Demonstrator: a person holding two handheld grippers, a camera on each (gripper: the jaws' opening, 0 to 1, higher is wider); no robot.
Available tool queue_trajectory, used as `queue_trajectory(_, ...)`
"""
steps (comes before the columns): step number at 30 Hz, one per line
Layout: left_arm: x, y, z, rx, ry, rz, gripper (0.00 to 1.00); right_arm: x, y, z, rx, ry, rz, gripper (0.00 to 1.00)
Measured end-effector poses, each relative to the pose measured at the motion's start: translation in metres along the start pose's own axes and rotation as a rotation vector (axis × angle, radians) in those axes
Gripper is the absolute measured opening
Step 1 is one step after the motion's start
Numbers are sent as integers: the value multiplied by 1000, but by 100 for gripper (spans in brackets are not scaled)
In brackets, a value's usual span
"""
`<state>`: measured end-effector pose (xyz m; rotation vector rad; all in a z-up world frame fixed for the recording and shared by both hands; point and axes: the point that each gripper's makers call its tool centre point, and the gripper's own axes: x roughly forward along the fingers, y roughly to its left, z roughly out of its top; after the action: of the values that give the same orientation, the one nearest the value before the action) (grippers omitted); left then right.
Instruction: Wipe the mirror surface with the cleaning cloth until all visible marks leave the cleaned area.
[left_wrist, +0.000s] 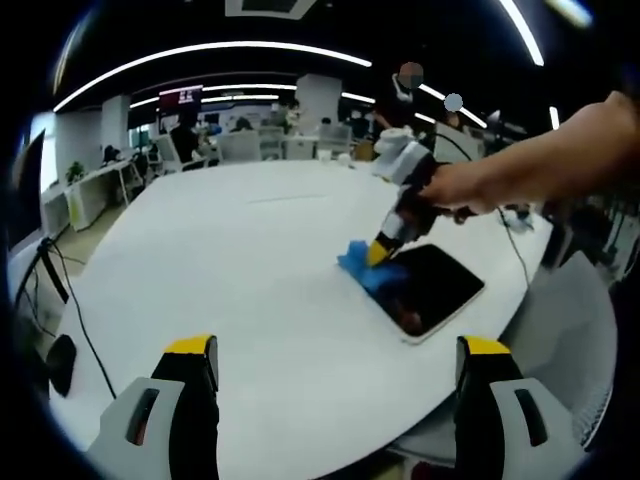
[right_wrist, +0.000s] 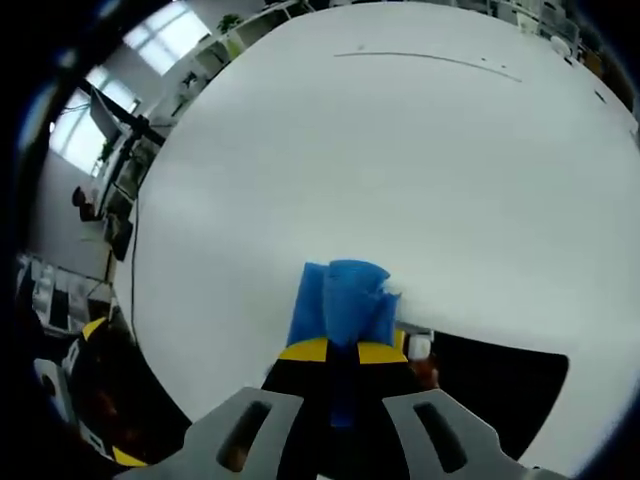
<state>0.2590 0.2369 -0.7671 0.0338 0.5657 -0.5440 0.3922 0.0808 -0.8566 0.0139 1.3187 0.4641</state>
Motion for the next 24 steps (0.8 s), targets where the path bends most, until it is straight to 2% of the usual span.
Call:
queue_trajectory(13,1,5,6,13,1,1,99,-1,-1,-1,0,5,5,2)
queue_trajectory(24,4,5,7,5,-2,5,99,-5,-13,-3,8,11,-2,2)
